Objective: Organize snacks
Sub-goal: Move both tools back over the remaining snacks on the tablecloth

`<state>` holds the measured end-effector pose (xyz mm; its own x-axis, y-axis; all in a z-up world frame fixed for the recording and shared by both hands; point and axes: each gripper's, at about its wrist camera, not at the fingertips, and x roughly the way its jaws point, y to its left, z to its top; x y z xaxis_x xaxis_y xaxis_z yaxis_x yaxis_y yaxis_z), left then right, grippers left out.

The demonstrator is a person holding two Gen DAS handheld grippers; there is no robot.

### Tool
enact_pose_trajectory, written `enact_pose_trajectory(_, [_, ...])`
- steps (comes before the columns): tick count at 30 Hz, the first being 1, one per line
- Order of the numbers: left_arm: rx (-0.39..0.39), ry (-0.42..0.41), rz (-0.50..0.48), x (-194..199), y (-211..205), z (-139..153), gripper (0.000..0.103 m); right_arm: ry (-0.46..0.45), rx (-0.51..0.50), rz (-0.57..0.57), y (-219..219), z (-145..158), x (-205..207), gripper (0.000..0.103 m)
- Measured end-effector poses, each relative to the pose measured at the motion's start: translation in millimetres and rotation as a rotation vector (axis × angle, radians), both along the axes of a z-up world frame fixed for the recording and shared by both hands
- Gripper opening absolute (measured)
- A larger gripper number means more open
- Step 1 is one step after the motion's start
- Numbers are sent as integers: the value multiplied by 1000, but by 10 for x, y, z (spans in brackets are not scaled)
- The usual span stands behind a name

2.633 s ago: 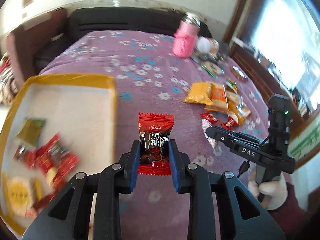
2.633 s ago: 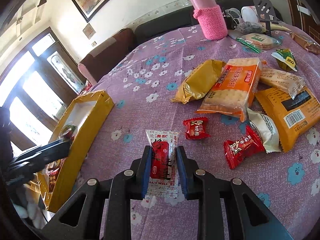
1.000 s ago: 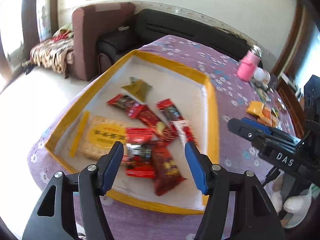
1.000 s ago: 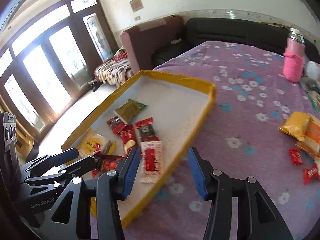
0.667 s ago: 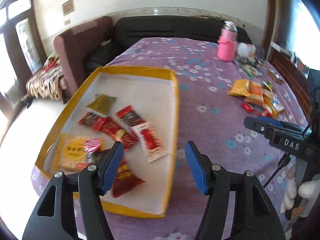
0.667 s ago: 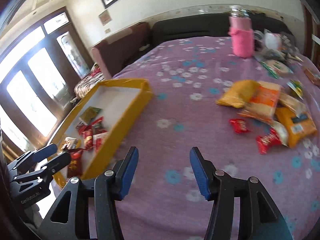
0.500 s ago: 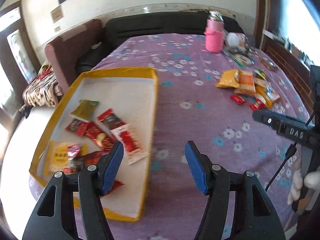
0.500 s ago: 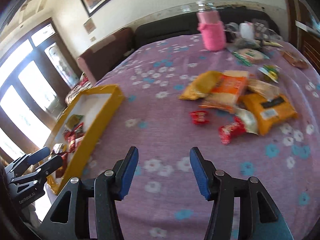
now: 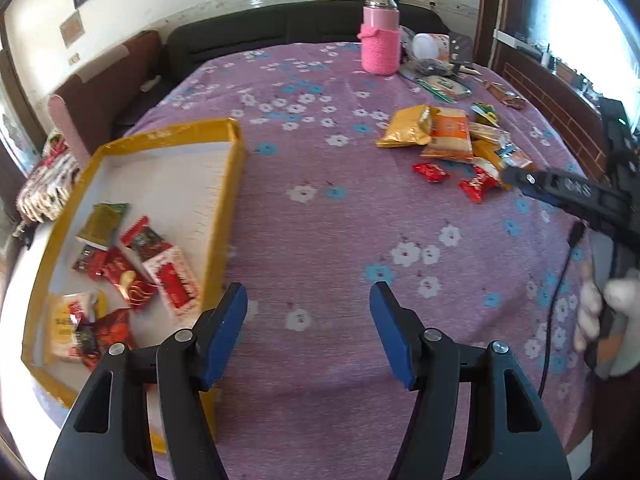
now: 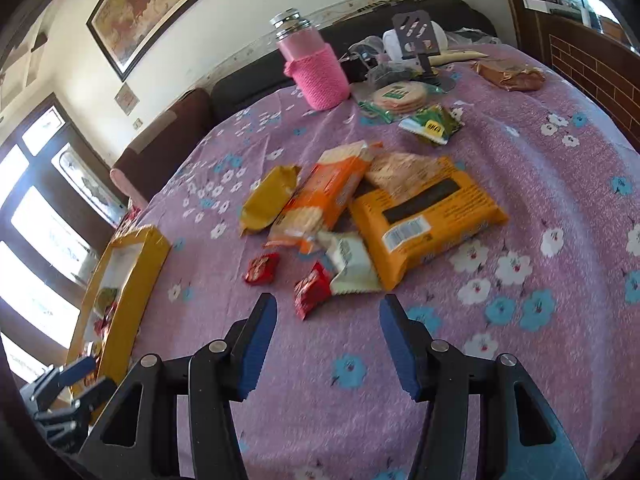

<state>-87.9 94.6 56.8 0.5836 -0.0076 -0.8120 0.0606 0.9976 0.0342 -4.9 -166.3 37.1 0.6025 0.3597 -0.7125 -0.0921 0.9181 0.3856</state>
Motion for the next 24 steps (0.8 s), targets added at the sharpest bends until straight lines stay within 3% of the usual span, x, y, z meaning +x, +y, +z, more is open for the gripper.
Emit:
enact_pose_trajectory(6, [-68, 23, -7, 22, -7, -15, 63, 14, 28, -5, 50, 11, 329, 58])
enact_pose_trajectory(11, [-223, 33, -1, -51, 89, 49, 63, -51, 58, 13, 170, 67, 455, 58])
enact_pose_trajectory(14, [-269, -15, -11, -122, 93, 148, 63, -76, 39, 27, 192, 25, 395, 58])
enact_pose_trajectory(17, [-154, -146, 34, -241, 16, 373, 63, -73, 24, 25, 160, -4, 344, 58])
enact_pose_trajectory(20, [78, -361, 117, -469, -131, 683, 63, -84, 53, 17, 103, 43, 313, 58])
enact_pose_trajectory(22, [114, -437, 147, -576, -158, 840, 76, -110, 49, 14, 88, 95, 270, 58])
enact_pose_trajectory(23, [128, -459, 165, -608, -169, 909, 94, -126, 43, 12, 83, 122, 240, 58])
enact_pose_trajectory(24, [135, -450, 168, -603, -180, 931, 102, -135, 39, 10, 77, 137, 222, 58])
